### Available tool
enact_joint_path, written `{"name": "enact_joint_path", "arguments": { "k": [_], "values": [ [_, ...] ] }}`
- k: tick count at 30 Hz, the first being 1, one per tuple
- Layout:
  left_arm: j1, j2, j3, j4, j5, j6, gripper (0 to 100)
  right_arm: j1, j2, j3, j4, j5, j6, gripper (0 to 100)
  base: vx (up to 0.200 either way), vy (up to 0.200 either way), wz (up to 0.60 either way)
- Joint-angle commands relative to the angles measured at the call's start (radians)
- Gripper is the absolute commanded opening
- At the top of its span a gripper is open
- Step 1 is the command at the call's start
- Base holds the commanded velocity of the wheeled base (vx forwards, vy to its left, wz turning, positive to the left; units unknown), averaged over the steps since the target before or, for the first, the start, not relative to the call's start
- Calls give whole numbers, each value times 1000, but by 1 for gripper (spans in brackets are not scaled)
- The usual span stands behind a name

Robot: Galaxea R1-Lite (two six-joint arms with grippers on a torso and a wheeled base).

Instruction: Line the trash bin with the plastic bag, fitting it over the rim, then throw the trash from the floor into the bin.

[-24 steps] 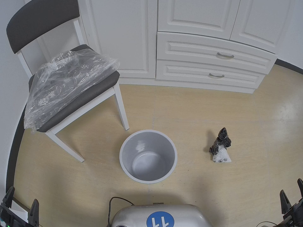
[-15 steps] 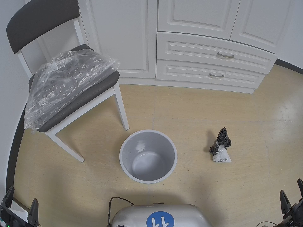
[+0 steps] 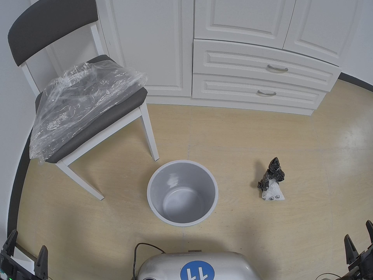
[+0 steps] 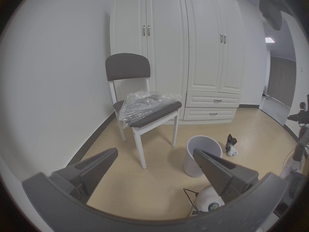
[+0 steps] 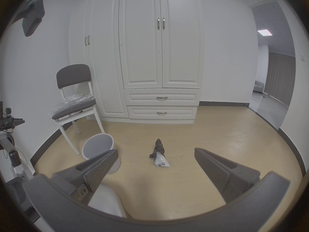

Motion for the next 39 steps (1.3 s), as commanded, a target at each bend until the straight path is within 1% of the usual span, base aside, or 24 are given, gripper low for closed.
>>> {"name": "enact_joint_path", "arguments": {
  "k": [1, 3, 6, 11, 17, 19, 21, 22, 25, 26, 27, 28, 29, 30, 32, 34, 39],
  "values": [
    [0, -16, 18, 2, 0, -2, 100, -1, -16, 16, 2, 3, -2, 100, 0, 0, 0],
    [0, -16, 18, -3, -21, 29, 100, -4, -16, 16, 3, 3, -32, 100, 0, 0, 0],
    [0, -16, 18, -5, -32, 38, 100, -4, -16, 18, 2, 21, -71, 100, 0, 0, 0],
    [0, -16, 18, -5, -36, 49, 100, -4, -16, 18, 2, 26, -86, 100, 0, 0, 0],
    [0, -16, 18, -5, -35, 39, 100, -2, -16, 18, -4, 26, -69, 100, 0, 0, 0],
    [0, -16, 16, -2, -32, 15, 100, -2, -16, 18, -6, 17, -37, 100, 0, 0, 0],
    [0, -16, 16, -2, -29, 1, 100, -2, -16, 18, -6, 15, -28, 100, 0, 0, 0],
    [0, -16, 16, -5, -4, -39, 100, -1, -16, 16, -9, 8, -6, 100, 0, 0, 0],
    [0, -16, 16, -6, 13, -43, 100, -2, -16, 18, -9, 3, -6, 100, 0, 0, 0],
    [0, -16, 7, -48, 13, -49, 100, -2, -16, 16, -9, -2, -11, 100, 0, 0, 0],
    [0, -16, -28, -130, 10, -59, 100, -2, -16, 10, -26, -5, -14, 100, 0, 0, 0],
    [0, -16, -54, -164, 5, -68, 100, -2, -16, 4, -49, -3, -17, 100, 0, 0, 0],
    [0, -16, -54, -164, 5, -68, 100, -2, -16, 4, -49, -3, -17, 100, 0, 0, 0],
    [-1, -10, -125, -184, -10, -72, 100, -2, -16, -45, -161, -3, -22, 100, 0, 0, 0],
    [0, -9, -150, -146, -12, -68, 100, -2, -16, -67, -176, -2, -23, 100, 0, 0, 0],
    [-1, -9, -185, -40, -12, -57, 100, 1, -7, -107, -99, 11, -45, 100, 0, 0, 0],
    [-9, 16, -245, 58, -12, -31, 100, 13, 42, -186, 83, 69, -78, 100, 0, 0, 0]
  ]
}}
